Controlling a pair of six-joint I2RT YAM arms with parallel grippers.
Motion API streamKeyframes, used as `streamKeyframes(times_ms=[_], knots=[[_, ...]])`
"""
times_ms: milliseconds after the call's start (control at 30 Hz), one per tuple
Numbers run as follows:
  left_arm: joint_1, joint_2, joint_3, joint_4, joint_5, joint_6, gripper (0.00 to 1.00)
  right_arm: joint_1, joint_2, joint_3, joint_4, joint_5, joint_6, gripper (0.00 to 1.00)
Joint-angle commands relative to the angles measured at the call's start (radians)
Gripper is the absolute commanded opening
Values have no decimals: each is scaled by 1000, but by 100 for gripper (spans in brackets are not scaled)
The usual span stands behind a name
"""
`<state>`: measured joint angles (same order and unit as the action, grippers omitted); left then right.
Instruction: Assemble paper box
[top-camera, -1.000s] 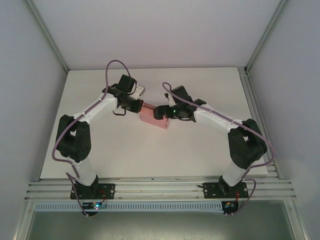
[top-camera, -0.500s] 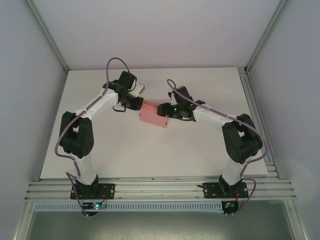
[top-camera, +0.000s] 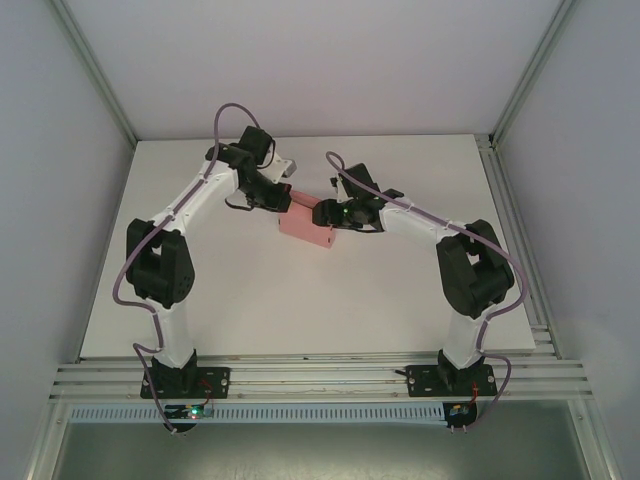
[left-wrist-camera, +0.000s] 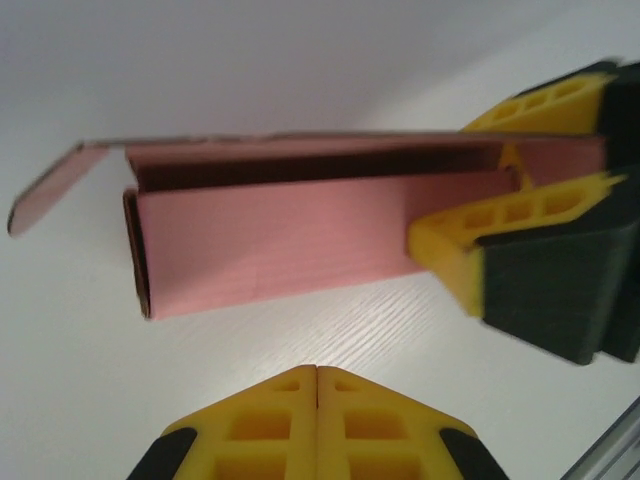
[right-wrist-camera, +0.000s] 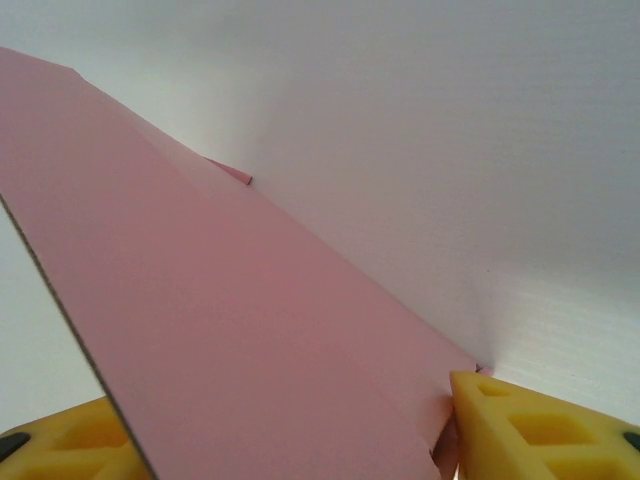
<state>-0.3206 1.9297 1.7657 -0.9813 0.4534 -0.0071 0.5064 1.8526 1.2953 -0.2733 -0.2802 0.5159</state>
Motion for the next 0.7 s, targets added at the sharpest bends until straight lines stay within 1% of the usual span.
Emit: streamKeyframes(times_ms=[0, 33, 100, 133, 167, 200, 233, 267, 300, 333, 433, 567, 667], knots=[[4, 2, 4, -90, -132, -28, 1, -5, 54, -35, -158, 109, -57, 54], [9, -5, 9, -89, -162, -37, 9, -5, 56, -33, -161, 110, -59, 54], [18, -42, 8, -86, -202, -19, 17, -4, 57, -24, -170, 113, -71, 53], [24, -69, -3, -70, -244, -2, 25, -5, 58, -19, -175, 109, -77, 53], [30, -98, -24, -38, -315, 17, 33, -6, 60, -14, -179, 105, -82, 52], [40, -114, -35, -8, -361, 48, 38, -6, 64, -11, -181, 103, -86, 52], [54, -117, -37, 16, -372, 86, 41, -6, 69, -5, -186, 97, -93, 51], [69, -105, -27, 31, -354, 128, 46, -6, 75, 1, -194, 94, -98, 51], [79, -80, -2, 25, -312, 172, 49, -6, 79, 2, -196, 89, -101, 51], [85, -51, 26, 14, -276, 219, 49, -6, 80, 4, -198, 76, -104, 51], [86, 13, 70, 10, -209, 324, 42, -6, 85, 4, -204, 77, -106, 50], [86, 37, 82, 26, -121, 402, 41, -9, 82, 3, -216, 84, -105, 49], [86, 36, 78, 60, -72, 448, 44, -11, 78, 9, -227, 95, -108, 49]])
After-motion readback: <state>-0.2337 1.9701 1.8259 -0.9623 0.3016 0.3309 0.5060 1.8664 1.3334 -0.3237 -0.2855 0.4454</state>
